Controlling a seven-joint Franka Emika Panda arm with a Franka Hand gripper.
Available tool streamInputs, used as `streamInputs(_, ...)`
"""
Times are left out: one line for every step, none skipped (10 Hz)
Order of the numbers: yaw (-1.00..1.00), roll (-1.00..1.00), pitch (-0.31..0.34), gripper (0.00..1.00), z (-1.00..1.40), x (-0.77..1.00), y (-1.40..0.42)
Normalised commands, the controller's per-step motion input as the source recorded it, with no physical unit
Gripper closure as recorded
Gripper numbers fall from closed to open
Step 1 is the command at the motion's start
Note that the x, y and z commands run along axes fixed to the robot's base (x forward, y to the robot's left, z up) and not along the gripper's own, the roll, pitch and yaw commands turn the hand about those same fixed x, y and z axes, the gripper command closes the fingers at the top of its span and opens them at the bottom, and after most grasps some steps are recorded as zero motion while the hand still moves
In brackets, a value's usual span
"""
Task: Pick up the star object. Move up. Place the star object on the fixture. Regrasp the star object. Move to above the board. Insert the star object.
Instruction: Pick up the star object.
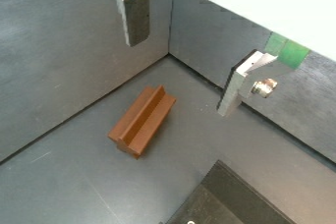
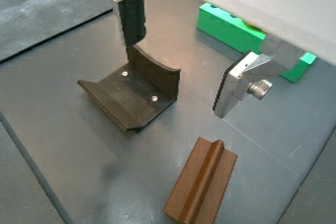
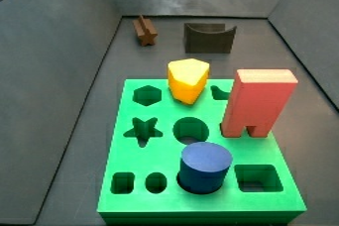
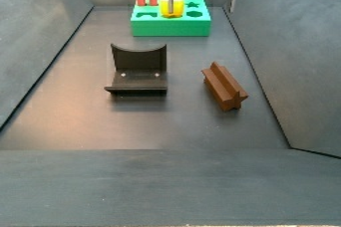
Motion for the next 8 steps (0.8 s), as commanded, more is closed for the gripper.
streamInputs(0.01,0.00,0.000,0.00,0.00,0.00,0.00)
streamInputs(0.09,0.00,-0.017,0.00,-0.08,0.00,-0.04)
streamInputs(0.29,0.00,-0.099,0.00,-0.23,-0.16,-0.22)
streamInputs(0.45,-0.10,-0.160,0.00,-0.37,-0.24,-0.28)
streamInputs(0.49,-0.05,-0.167,0.00,-0.55,-0.28,-0.25)
streamInputs(0.62,0.00,-0.144,0.00,-0.61,-0.31,-0.25)
streamInputs(0.72,0.00,-0.154,0.00,-0.61,-0.28,-0.11)
streamInputs(0.83,-0.03,-0.099,0.00,-0.53,-0.13,-0.06)
